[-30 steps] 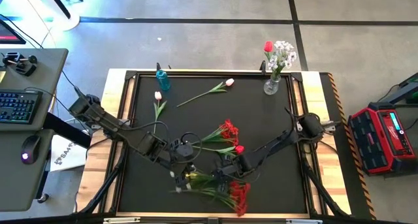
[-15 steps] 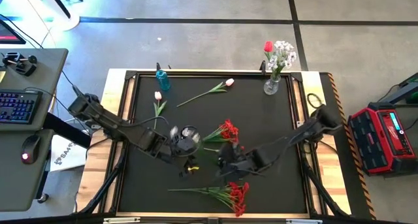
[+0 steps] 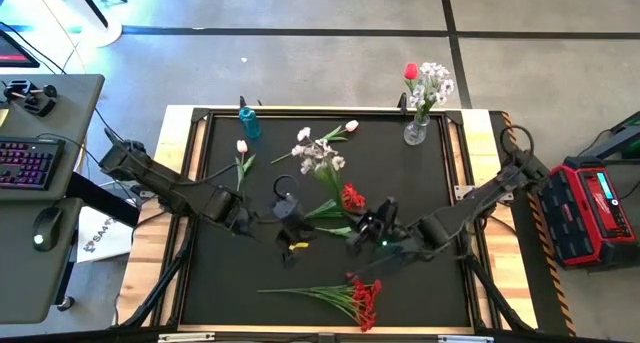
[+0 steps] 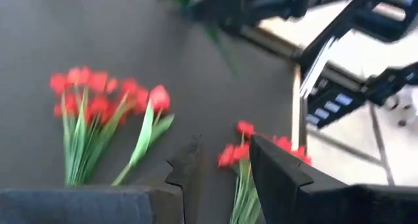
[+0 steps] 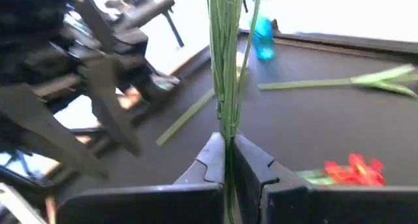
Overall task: Sort flowers into vase by color
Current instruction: Put the white flowers into the transparent vase
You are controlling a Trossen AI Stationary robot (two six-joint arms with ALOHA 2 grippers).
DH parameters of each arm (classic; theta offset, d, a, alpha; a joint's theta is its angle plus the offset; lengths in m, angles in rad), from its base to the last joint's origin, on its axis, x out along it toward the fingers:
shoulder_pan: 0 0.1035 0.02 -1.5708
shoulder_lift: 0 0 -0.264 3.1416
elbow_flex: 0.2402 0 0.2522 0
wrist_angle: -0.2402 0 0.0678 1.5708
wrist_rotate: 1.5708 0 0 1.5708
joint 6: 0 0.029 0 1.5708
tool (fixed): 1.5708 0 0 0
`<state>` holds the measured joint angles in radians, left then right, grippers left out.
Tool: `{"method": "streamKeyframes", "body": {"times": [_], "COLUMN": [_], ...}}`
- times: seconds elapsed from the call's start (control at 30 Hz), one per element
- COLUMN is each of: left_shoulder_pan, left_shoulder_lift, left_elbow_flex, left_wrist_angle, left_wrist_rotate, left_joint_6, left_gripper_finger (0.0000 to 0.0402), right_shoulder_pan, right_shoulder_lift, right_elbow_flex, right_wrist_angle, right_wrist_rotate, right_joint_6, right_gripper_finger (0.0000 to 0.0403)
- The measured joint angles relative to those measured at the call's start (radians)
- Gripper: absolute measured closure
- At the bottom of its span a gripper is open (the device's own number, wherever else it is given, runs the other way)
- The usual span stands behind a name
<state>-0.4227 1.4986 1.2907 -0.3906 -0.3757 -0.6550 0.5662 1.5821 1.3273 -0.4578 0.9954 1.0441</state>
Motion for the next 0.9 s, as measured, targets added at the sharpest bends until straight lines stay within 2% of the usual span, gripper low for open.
{"method": "streamKeyframes", "body": {"times": [0.23, 0.4, 0.6, 0.77, 0.9], "left_shoulder_pan": [-0.001, 0.004, 0.012, 0.062, 0.099], "left_shoulder_lift": [-0.006, -0.024, -0.027, -0.013, -0.018], "left_elbow_flex": [0.001, 0.001, 0.001, 0.000, 0.000], "left_wrist_angle": [0.179, 0.173, 0.174, 0.265, 0.389], "left_wrist_rotate": [-0.049, -0.064, -0.073, 0.016, 0.099], "left_joint_6": [0.153, 0.137, 0.170, 0.244, 0.321], "left_gripper_finger": [0.0275, 0.0244, 0.0209, 0.0197, 0.0197], "right_shoulder_pan": [0.040, 0.083, 0.091, 0.089, 0.073], "right_shoulder_lift": [-0.027, -0.033, -0.032, -0.032, -0.032], "right_elbow_flex": [0.000, 0.000, -0.001, -0.001, -0.001], "right_wrist_angle": [0.201, 0.178, 0.179, 0.347, 0.493], "right_wrist_rotate": [0.028, 0.133, 0.158, 0.156, 0.111], "right_joint_6": [-0.199, -0.188, -0.152, -0.336, -0.503], "right_gripper_finger": [0.0403, 0.0403, 0.0403, 0.0403, 0.0403]}}
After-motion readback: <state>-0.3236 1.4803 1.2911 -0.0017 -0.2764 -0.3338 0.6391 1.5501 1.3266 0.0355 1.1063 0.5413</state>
